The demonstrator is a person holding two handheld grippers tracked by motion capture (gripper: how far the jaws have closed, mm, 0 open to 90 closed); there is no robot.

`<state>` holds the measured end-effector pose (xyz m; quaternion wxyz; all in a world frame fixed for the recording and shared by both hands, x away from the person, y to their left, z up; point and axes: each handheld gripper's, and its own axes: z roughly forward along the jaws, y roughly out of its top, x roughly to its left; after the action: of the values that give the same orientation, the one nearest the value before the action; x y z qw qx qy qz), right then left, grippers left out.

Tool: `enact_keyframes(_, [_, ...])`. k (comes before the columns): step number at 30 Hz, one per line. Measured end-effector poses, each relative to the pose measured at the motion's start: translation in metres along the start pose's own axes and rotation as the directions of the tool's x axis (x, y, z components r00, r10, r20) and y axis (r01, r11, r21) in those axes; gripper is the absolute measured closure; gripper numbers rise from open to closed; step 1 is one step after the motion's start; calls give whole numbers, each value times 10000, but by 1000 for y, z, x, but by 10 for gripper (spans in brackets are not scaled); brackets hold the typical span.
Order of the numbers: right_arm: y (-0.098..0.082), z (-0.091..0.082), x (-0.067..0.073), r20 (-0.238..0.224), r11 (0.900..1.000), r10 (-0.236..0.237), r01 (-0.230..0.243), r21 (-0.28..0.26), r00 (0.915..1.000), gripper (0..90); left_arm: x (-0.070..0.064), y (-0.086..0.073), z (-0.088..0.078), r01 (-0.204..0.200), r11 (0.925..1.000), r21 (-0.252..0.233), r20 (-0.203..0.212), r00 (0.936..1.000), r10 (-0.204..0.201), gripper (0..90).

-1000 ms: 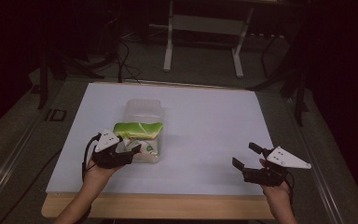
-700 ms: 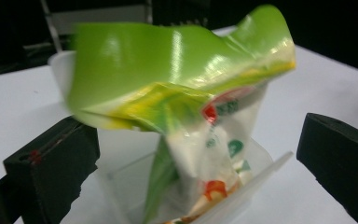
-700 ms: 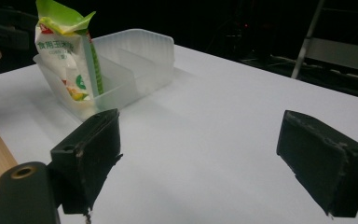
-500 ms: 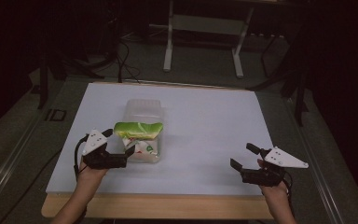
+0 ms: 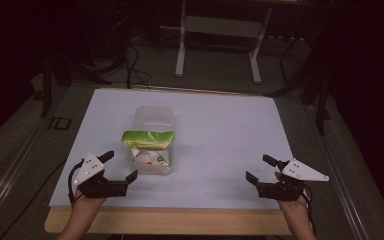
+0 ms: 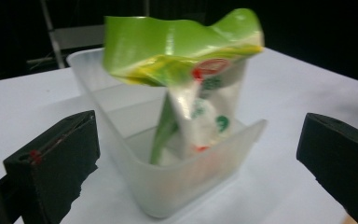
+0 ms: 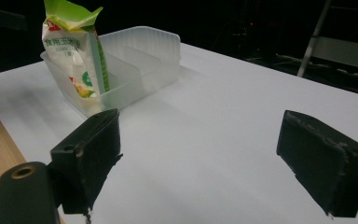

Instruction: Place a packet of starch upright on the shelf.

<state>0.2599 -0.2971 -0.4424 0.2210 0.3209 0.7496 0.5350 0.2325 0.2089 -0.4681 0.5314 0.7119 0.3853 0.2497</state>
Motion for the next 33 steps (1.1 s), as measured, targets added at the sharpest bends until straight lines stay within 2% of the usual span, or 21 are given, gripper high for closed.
enact_keyframes(4, [-1,1,2,-82,10000,-10,11,8,10000,136,-16,0,-8,-345,9982,-492,365,9987,363,0])
enact_keyframes(7, [-1,1,3,-120,10000,17,-17,-2,9999,136,-26,4,-11,-403,9953,-877,797,9957,473,0])
enact_keyframes(10, [-3,2,5,-206,10000,-29,29,23,9998,135,-34,5,-11,-352,9938,-1052,1165,9921,475,0])
enact_keyframes(11, [-3,2,5,-206,10000,-29,29,23,9998,135,-34,5,-11,-352,9938,-1052,1165,9921,475,0])
enact_keyframes(12, [-3,2,5,-249,10000,-24,25,12,9997,135,-40,5,-9,-360,9937,-1065,1436,9883,512,0])
enact_keyframes(13, [-4,3,5,-261,10000,-17,18,5,9997,135,-40,5,-9,-360,9937,-1065,1436,9883,512,0])
enact_keyframes(14, [-4,3,5,-267,10000,-19,20,29,9996,135,-46,4,-6,-490,9933,-1045,1753,9822,669,0])
enact_keyframes(16, [-5,4,6,-338,10000,-9,9,1,9994,135,-49,3,-2,-710,9931,-935,1908,9777,878,0])
enact_keyframes(17, [-5,4,6,-338,10000,-9,9,1,9994,135,-49,3,-2,-710,9931,-935,1908,9777,878,0])
enact_keyframes(18, [-5,5,7,-404,10000,-44,45,9,9992,136,-52,1,4,-723,9935,-882,2169,9720,900,0])
enact_keyframes(21, [-6,6,10,-550,9999,-103,102,-30,9984,135,-56,-1,11,-810,9944,-686,2477,9641,956,0])
enact_keyframes(23, [-7,6,10,-565,9999,-132,132,3,9983,135,-57,-2,12,-844,9943,-657,2545,9620,985,0])
enact_keyframes(27, [-10,8,12,-650,9997,-206,197,-155,9977,136,-62,-7,18,-1305,9893,-651,2798,9493,1436,0])
enact_keyframes(28, [-11,8,12,-654,9993,-231,212,-296,9976,137,-62,-9,20,-1432,9876,-640,2784,9478,1554,0])
enact_keyframes(30, [-12,8,13,-630,9992,-222,200,-344,9978,137,-63,-11,21,-1437,9881,-556,2829,9468,1536,0])
enact_keyframes(31, [-13,9,14,-594,9989,-264,240,-407,9979,137,-63,-15,24,-1498,9879,-402,3039,9400,1549,0])
enact_keyframes(33, [-15,11,15,-627,9985,-343,315,-458,9974,137,-64,-17,26,-1583,9868,-341,3038,9390,1612,0])
